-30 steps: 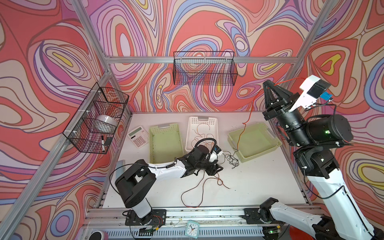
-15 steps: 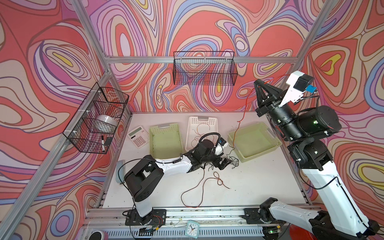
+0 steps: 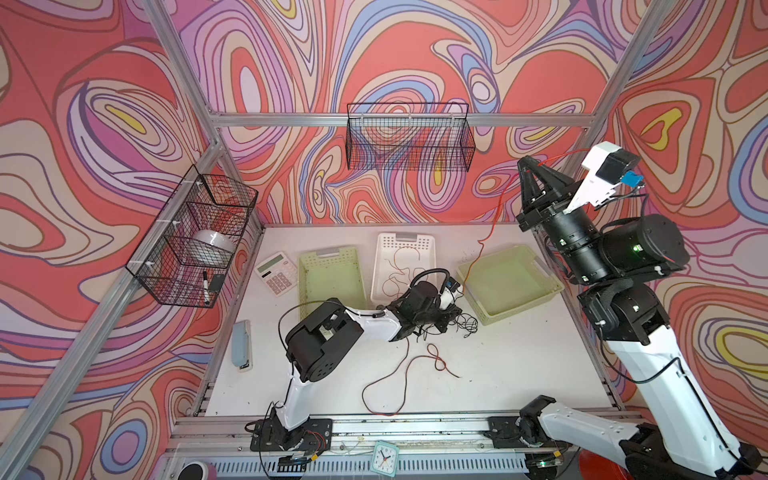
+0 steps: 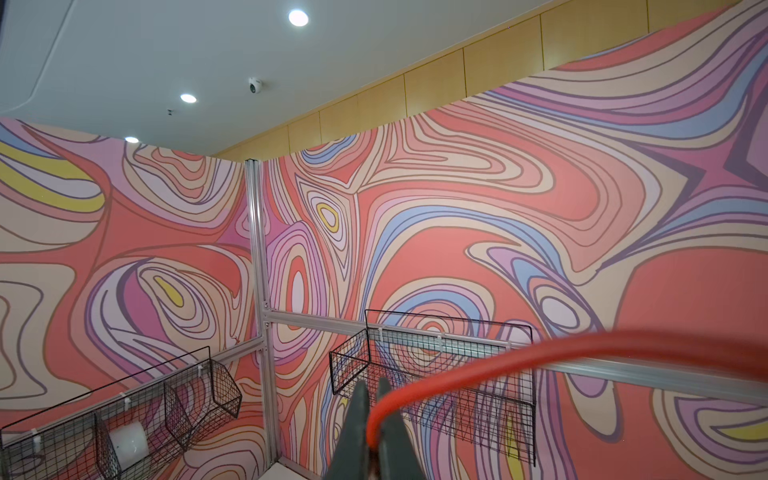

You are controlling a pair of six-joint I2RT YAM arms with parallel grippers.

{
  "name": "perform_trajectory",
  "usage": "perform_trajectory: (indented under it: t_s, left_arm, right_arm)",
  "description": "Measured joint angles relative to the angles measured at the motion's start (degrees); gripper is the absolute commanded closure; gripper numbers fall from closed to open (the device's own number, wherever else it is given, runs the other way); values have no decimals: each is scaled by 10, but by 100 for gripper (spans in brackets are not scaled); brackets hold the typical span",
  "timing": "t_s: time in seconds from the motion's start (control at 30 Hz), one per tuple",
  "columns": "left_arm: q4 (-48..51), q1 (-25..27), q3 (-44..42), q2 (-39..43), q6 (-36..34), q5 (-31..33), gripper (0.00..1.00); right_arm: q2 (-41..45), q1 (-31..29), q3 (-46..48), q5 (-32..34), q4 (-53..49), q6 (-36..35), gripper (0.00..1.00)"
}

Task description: Untangle the cables

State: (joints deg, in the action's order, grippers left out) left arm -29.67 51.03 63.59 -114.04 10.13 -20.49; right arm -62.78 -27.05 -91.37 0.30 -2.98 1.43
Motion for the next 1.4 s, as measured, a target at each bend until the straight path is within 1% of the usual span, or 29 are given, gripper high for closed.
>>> perform_trajectory:
  t_s: [0.27,0.47,0.63,0.83,0.87,0.9,0.93,0.97,1.07,1.1,1.17,1.27,1.4]
  left_arm:
    - [9,0,-148,143,0,-5,100]
    - [30,0,-210,184,1,6,100]
    - [60,0,-252,224,6,23,100]
    - [97,0,-249,282,3,33,100]
    - [103,0,-247,286,2,35,94]
    - [109,0,-246,287,1,37,79]
    - [113,0,-246,288,-1,39,62]
    - [120,0,-246,288,-1,41,53]
    - [141,0,-247,299,2,52,37]
    - [146,0,-247,309,2,57,34]
    - [157,0,-248,344,2,73,30]
    - [181,0,-241,396,-7,91,30]
    - [226,0,-214,432,-23,108,30]
  right_arm:
    - [-63,2,12,126,4,-119,100]
    - [-113,26,13,188,4,-179,100]
    - [-118,68,13,196,3,-187,100]
    - [-117,71,19,171,4,-188,100]
    - [-119,71,18,163,2,-189,100]
    - [-121,71,16,160,-2,-190,100]
    - [-125,71,14,157,-3,-191,100]
    - [-128,71,14,155,-3,-193,100]
    - [-136,71,28,153,4,-203,100]
    - [-136,71,37,154,8,-207,100]
    - [-137,71,62,156,12,-215,100]
    - [-139,71,97,169,20,-223,100]
    - [-139,71,143,198,30,-233,100]
